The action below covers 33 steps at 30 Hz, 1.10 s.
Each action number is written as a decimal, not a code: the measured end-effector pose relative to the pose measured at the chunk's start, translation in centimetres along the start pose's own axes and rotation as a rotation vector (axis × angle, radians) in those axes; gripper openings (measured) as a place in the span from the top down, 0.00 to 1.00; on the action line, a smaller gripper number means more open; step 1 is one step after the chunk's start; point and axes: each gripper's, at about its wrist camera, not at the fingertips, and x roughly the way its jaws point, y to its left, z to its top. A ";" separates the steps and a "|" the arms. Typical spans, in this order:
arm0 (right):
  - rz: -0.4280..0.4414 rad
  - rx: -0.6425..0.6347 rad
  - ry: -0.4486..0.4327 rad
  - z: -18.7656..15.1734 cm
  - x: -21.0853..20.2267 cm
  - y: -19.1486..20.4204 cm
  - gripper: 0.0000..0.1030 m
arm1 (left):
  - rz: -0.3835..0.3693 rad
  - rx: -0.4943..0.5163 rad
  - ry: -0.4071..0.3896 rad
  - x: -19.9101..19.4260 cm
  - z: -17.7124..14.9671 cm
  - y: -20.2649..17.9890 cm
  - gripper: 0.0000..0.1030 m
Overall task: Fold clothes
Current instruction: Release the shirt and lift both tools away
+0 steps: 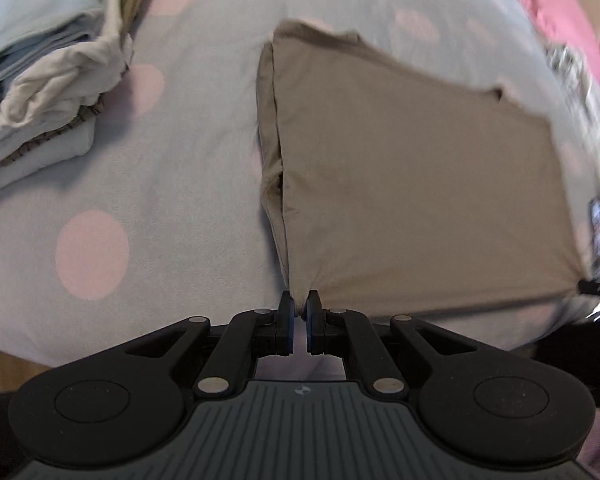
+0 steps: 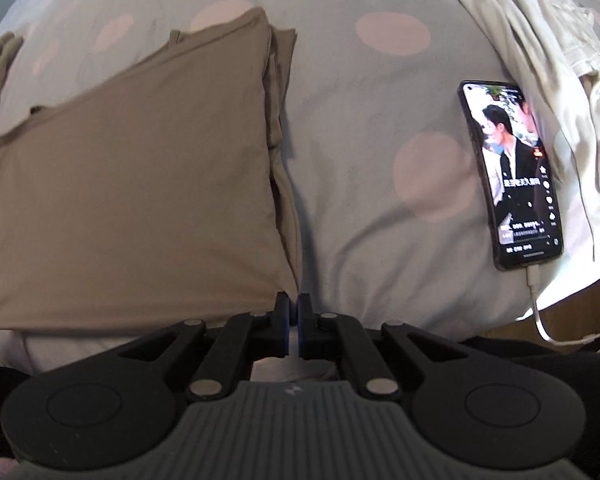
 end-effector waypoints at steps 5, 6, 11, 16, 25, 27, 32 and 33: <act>-0.020 -0.038 0.030 0.1 2.1 0.3 0.95 | 0.084 0.073 0.050 3.4 0.0 -1.4 0.96; -0.027 -0.041 0.032 0.0 2.2 0.2 0.94 | 0.095 0.085 0.057 3.7 -0.1 -1.7 0.95; -0.101 -0.100 -0.001 -0.9 1.6 0.4 0.75 | 0.119 0.089 0.028 3.0 -0.6 -1.7 0.90; -0.058 -0.292 -0.145 -2.5 -1.3 2.7 0.56 | 0.040 0.081 -0.157 -0.6 -1.1 -1.7 0.83; 0.322 -0.369 -0.541 -3.1 -8.1 3.1 0.15 | -0.169 0.098 -0.454 -5.3 -0.3 -3.7 0.42; 0.390 -0.328 -0.626 -3.0 -9.2 2.6 0.02 | -0.120 0.106 -0.545 -5.9 -0.3 -4.5 0.37; 0.475 -0.241 -0.700 -1.3 -10.2 4.6 0.01 | -0.129 0.088 -0.641 -6.6 1.3 -6.0 0.29; 0.497 -0.227 -0.706 -0.6 -10.3 4.7 0.01 | -0.138 0.074 -0.652 -6.7 1.6 -6.1 0.29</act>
